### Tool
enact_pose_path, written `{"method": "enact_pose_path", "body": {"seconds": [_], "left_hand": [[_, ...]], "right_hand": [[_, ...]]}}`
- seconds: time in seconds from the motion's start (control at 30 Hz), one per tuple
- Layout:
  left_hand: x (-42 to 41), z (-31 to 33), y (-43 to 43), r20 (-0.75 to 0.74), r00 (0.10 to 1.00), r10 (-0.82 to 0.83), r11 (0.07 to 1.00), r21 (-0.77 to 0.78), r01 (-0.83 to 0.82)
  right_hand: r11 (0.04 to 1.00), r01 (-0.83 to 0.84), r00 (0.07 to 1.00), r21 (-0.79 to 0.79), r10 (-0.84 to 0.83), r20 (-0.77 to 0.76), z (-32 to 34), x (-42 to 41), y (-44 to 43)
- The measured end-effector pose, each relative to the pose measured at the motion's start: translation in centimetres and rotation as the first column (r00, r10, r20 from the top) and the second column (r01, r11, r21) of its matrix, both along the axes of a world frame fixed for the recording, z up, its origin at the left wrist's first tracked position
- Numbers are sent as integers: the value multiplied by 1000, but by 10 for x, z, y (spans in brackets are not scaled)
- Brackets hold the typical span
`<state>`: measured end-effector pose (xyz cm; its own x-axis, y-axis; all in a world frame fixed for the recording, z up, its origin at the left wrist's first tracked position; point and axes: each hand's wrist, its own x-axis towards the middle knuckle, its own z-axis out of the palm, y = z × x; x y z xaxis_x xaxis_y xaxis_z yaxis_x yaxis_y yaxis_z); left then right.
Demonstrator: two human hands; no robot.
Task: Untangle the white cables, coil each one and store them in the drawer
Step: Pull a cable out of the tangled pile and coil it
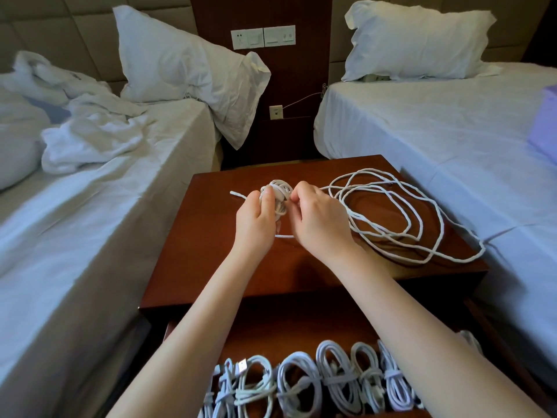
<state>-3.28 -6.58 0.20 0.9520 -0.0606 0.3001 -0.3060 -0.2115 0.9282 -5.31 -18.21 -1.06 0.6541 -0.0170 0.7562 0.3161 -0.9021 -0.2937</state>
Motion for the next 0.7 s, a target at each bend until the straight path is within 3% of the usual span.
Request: {"method": "enact_pose_path", "body": {"seconds": [0.2,0.43,0.7], "left_hand": [[-22,-22,25,-71,997,-40,998,47,43],[-45,-32,55,-132,964,-229,968,75,240],[-72,-33,78,-151,918,-367,923,65,380]], "right_hand": [[990,-141,981,19,142,-133,-18,-22,4],[950,-189,946,249,244,-214,-36,-49,7],[895,-303,885,327,392,-252,-44,-69,12]]}}
